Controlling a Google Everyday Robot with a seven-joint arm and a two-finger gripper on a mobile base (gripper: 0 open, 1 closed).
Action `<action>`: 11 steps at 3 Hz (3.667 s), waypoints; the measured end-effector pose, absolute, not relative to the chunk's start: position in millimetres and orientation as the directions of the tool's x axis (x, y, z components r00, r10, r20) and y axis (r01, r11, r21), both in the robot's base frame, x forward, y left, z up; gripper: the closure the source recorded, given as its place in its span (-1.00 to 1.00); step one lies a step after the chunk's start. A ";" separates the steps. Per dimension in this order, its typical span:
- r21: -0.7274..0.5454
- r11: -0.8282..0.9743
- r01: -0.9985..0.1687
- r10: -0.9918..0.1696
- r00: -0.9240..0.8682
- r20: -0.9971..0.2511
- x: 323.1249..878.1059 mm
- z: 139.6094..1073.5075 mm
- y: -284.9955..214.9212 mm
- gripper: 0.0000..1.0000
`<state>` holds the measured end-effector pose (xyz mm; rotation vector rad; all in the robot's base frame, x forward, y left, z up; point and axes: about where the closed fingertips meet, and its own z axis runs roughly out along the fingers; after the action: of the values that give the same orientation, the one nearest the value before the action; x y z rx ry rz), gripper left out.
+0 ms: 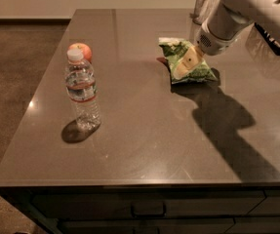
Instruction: Move green jalapeno chip bag near water bottle
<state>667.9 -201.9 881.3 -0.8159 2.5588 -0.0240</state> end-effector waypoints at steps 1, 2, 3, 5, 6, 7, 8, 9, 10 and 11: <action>-0.130 0.832 -0.539 -0.538 -0.731 -0.419 670.2 875.6 -194.8 -0.65; -0.106 0.819 -0.565 -0.549 -0.716 -0.431 663.3 876.5 -180.5 -0.03; -0.098 0.798 -0.595 -0.569 -0.690 -0.448 650.8 884.2 -173.1 0.43; -0.063 0.679 -0.732 -0.673 -0.585 -0.453 567.6 908.6 -155.0 1.00; -0.030 0.634 -0.773 -0.704 -0.560 -0.437 532.1 905.9 -145.5 1.00; 0.021 0.579 -0.815 -0.734 -0.532 -0.422 503.0 895.2 -122.7 1.00; 0.036 0.512 -0.858 -0.766 -0.475 -0.432 480.6 898.7 -93.6 1.00; 0.036 0.466 -0.884 -0.795 -0.436 -0.422 472.8 897.7 -66.1 0.83; 0.032 0.457 -0.889 -0.803 -0.428 -0.416 474.3 897.3 -54.4 0.40; 0.041 0.476 -0.878 -0.790 -0.448 -0.419 480.1 887.8 -53.9 -0.08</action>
Offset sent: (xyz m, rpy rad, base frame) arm -0.0049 0.0297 -0.0034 0.0625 0.0130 0.0299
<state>480.1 -53.9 887.8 -1.4054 2.3853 0.3599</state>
